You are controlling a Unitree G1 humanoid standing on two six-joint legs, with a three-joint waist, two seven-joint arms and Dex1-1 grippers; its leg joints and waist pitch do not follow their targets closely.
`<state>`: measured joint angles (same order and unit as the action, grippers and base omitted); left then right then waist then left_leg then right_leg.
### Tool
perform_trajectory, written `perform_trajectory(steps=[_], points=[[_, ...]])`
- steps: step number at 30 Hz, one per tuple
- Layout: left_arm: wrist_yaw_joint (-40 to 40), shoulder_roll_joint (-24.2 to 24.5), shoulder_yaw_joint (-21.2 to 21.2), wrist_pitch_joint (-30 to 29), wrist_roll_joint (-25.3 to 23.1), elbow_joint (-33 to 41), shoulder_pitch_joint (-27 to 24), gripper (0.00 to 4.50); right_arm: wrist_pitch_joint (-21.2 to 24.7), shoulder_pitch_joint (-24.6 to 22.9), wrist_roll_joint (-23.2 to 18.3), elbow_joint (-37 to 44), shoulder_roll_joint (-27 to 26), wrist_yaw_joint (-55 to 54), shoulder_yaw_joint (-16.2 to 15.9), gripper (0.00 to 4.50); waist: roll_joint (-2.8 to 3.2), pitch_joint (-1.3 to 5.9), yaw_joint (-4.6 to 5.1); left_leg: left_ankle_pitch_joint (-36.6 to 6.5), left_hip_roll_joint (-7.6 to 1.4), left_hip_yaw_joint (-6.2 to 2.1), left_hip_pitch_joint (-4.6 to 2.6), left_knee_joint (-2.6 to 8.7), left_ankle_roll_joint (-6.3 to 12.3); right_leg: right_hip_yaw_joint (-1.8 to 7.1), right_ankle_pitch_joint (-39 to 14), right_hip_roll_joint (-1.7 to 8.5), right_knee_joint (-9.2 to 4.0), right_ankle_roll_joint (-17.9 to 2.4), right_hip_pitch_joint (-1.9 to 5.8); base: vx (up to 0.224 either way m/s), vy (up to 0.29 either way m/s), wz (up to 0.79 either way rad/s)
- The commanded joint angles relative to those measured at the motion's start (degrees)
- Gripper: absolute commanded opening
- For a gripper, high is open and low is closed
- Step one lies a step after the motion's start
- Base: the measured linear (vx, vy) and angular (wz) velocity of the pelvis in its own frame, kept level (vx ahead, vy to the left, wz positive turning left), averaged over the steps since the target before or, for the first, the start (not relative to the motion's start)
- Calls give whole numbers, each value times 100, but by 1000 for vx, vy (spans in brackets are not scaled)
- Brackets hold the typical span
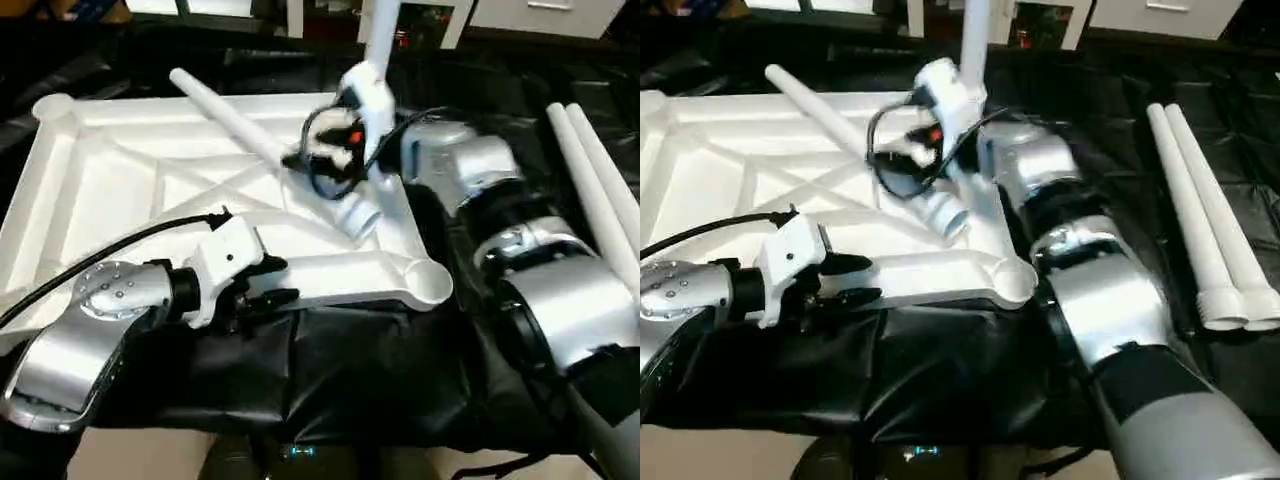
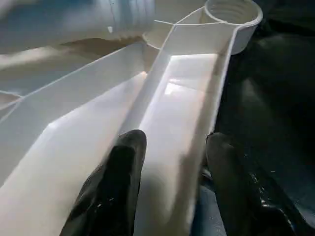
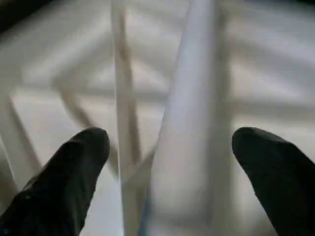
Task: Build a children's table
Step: Insert table leg to table base
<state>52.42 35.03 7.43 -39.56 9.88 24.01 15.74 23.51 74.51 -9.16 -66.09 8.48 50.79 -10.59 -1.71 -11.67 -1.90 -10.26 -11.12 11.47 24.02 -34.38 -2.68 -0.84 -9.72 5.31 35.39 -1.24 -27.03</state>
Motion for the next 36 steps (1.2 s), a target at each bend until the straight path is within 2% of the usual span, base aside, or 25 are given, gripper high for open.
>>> perform_trajectory(steps=[1,2,3,5,8,11,13,17,23,27,30,32,36], points=[[-51,4,122,-64,28,153,-93,224,160,37,417,-318,-2,226,-340,450,92,523,8,490,-154,2,-255,311,872,109,632,142,-113,-1989,401,0,0,0],[-51,4,122,-64,28,153,-93,224,160,37,417,-318,-2,226,-340,450,82,512,10,365,-153,2,-263,322,762,104,487,136,-124,-1946,400,0,0,0],[-96,3,148,-91,25,184,-93,224,291,34,657,-506,-7,269,-555,450,46,501,13,223,-155,12,-275,335,678,109,340,138,-145,-1912,389,0,0,0],[-122,-10,146,-101,21,180,-65,224,400,20,778,-605,-10,219,-645,450,68,483,-6,64,-161,15,-290,351,551,124,189,147,-167,-1843,372,0,0,0],[-166,-16,130,-95,17,173,-41,228,421,46,804,-686,-15,132,-577,416,72,501,-30,2,-154,11,-307,364,395,124,229,140,-161,-1765,375,0,0,0],[-236,-21,111,-34,20,110,19,228,472,127,868,-827,12,-85,-469,412,94,522,-48,-12,-140,13,-307,361,327,125,313,134,-155,-1767,378,0,0,0],[-268,-38,92,40,7,28,65,228,476,161,885,-874,45,-222,-431,382,88,527,-61,-38,-137,11,-295,362,302,126,337,135,-152,-1760,388,0,0,0],[-404,-102,47,140,-49,-85,178,228,516,221,889,-943,124,-377,-302,350,80,548,-89,9,-127,9,-276,350,286,129,446,137,-138,-1748,407,0,0,0],[-514,-116,80,214,-68,-174,252,228,537,242,1000,-1002,161,-343,-246,297,76,570,-115,161,-120,6,-255,325,371,123,678,128,-108,-1777,417,0,0,0],[-604,-139,109,323,-117,-270,308,228,520,218,1143,-1032,165,-266,-304,278,67,575,-119,125,-122,8,-255,322,380,120,603,126,-108,-1781,415,0,0,0],[-645,-150,88,355,-127,-302,325,228,521,214,1175,-1038,167,-252,-325,240,63,579,-118,105,-127,3,-248,322,381,121,574,134,-107,-1777,423,0,0,0],[-685,-172,54,377,-124,-342,351,228,525,214,1185,-1045,168,-282,-301,233,66,573,-120,32,-134,2,-250,325,371,122,488,134,-115,-1774,414,0,0,0],[-1004,-359,-108,525,-173,-564,508,228,511,224,1122,-1049,162,-487,-56,211,77,561,-125,-286,-139,-3,-254,342,231,131,107,148,-145,-1703,402,0,0,0]])
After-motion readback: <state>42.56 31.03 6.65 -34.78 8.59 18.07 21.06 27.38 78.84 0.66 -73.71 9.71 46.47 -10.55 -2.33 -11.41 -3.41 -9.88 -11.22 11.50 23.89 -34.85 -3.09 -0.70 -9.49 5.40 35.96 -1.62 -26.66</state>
